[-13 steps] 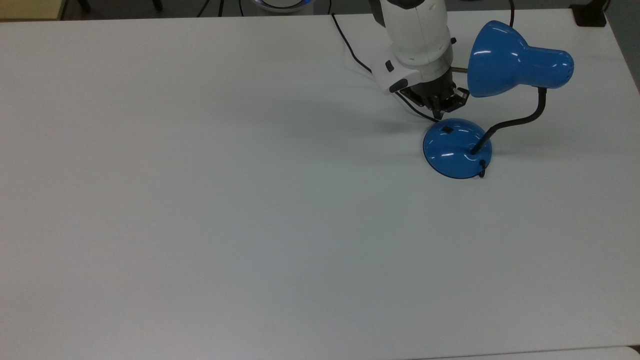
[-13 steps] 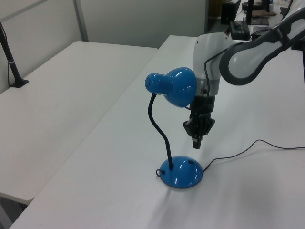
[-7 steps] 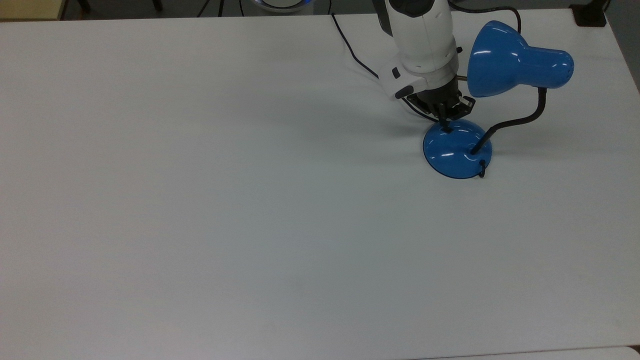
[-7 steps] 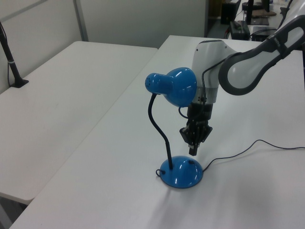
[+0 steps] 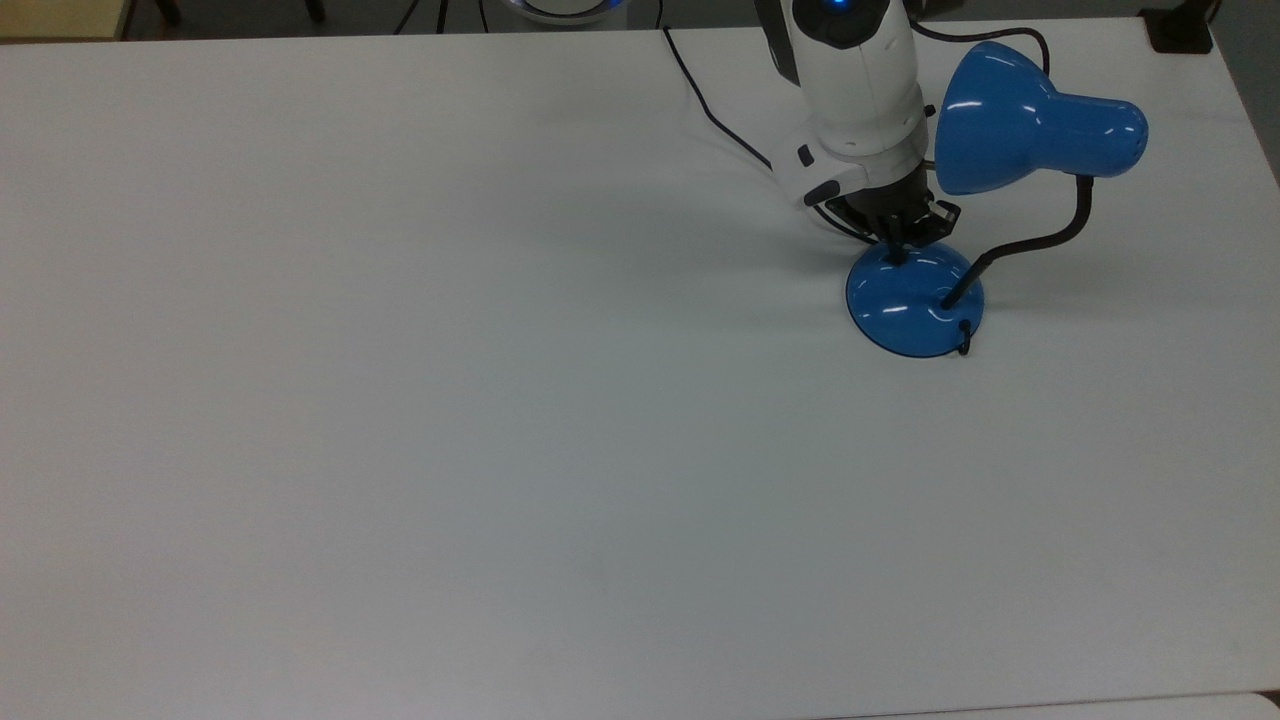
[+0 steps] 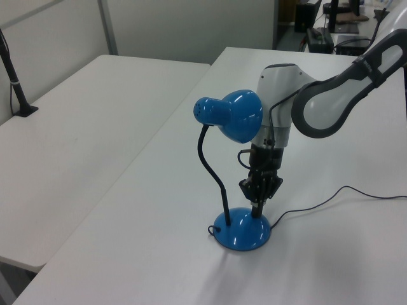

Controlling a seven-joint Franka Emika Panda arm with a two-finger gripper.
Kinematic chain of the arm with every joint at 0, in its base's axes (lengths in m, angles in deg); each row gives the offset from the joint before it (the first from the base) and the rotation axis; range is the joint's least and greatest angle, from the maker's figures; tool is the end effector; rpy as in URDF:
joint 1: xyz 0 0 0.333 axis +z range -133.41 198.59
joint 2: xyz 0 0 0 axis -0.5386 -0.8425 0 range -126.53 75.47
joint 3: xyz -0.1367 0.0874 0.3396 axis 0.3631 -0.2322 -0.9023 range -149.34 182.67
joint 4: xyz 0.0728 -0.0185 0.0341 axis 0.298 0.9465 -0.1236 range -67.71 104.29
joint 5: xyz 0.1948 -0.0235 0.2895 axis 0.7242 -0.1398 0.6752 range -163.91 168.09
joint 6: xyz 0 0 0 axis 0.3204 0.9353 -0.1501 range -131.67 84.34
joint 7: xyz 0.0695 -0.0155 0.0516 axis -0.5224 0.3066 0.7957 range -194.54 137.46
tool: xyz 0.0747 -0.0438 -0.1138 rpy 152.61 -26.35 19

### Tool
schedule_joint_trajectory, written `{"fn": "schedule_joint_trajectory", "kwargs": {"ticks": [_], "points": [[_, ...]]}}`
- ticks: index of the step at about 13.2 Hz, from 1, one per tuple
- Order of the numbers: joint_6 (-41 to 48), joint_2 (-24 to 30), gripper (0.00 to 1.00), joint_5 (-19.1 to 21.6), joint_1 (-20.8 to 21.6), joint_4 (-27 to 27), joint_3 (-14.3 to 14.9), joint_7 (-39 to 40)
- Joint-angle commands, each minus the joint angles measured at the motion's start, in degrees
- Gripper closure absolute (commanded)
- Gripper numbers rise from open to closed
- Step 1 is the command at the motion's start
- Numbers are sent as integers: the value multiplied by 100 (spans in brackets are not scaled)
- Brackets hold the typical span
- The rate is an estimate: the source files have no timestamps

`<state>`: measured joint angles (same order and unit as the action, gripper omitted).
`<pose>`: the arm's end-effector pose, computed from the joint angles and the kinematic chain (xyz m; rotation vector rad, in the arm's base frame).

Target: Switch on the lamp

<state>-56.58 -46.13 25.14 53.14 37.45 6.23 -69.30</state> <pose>0.5460 0.3271 0.3827 -2.6800 0.6489 0.0888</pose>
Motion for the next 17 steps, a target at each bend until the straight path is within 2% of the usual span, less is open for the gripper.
{"fn": "schedule_joint_trajectory", "kwargs": {"ticks": [1,4,7,13,15,17], "points": [[-413,-85,100,130,133,36,33,-204],[-536,-138,100,130,151,36,33,-204],[-222,-33,100,104,90,44,33,-169],[2306,748,100,-265,-621,-52,42,330],[3440,1064,85,-641,-1060,-122,60,656],[3927,1521,44,-1360,-1351,-131,68,1382]]}}
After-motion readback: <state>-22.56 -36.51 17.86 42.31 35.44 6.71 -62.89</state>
